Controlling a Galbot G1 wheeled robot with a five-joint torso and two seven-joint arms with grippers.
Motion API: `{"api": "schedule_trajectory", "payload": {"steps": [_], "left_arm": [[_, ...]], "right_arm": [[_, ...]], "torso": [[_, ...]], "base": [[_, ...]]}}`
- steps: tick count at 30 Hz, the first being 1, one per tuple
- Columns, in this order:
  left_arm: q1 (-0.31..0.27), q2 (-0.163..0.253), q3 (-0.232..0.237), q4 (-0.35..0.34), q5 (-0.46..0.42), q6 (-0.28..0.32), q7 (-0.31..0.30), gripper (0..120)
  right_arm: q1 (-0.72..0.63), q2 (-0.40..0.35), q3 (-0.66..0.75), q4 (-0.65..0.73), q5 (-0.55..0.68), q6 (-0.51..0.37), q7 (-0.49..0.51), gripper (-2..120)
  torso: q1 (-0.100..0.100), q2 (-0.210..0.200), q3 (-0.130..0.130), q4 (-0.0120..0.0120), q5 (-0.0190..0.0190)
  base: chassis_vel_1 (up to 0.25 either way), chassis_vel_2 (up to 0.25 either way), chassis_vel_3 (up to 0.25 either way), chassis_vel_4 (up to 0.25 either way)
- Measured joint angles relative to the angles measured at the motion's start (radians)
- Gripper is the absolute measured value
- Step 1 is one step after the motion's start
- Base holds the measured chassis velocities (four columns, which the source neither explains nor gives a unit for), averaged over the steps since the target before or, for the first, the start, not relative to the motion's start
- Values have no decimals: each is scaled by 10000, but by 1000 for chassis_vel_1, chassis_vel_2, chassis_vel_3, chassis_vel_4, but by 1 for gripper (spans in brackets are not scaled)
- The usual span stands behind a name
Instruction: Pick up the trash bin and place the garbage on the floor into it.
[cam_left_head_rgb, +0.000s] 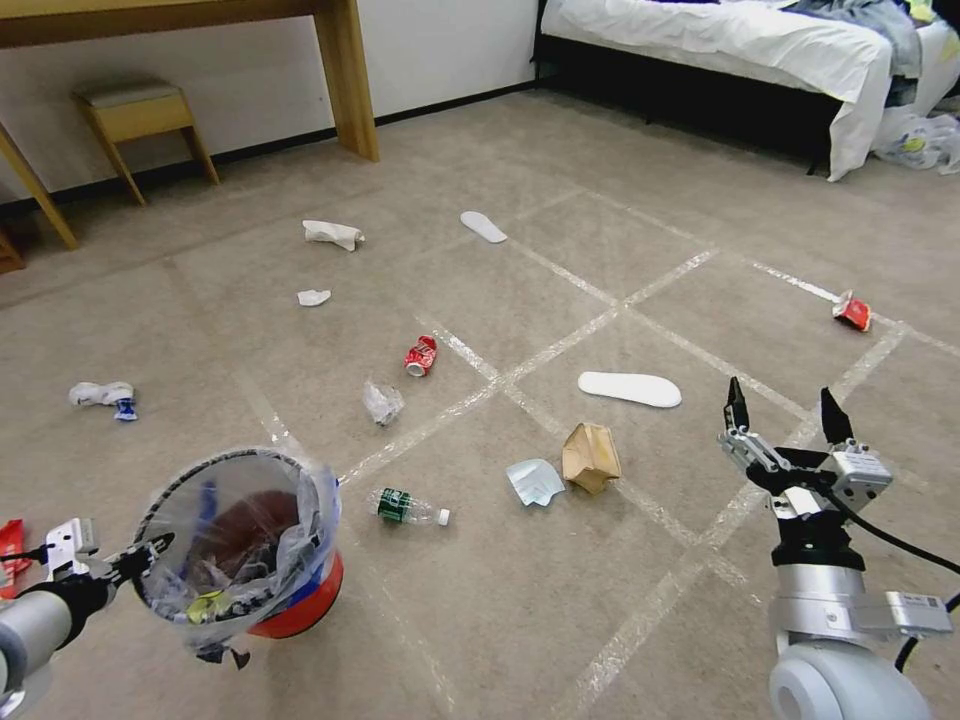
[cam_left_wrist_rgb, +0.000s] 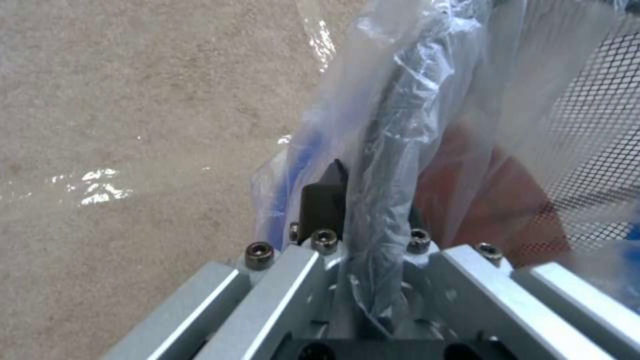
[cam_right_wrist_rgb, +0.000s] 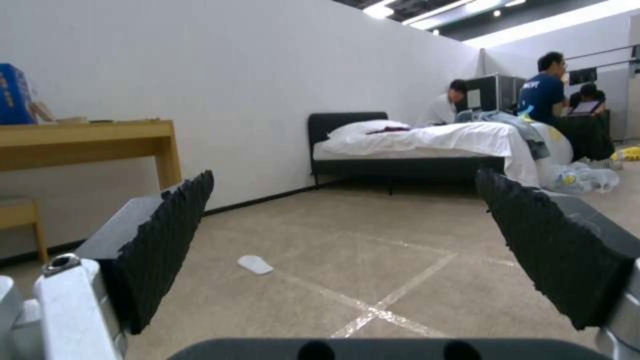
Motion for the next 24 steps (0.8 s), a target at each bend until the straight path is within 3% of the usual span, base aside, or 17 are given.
{"api": "schedule_trajectory", "payload": {"steps": [24], "left_arm": [[355, -28, -657, 327, 5, 0, -150, 1]], "right_arm": [[213, -99, -107, -155, 98, -136, -165, 100]], "torso": [[-1, 0, 0, 0, 0]], "base": [[0, 0, 0, 0]]}}
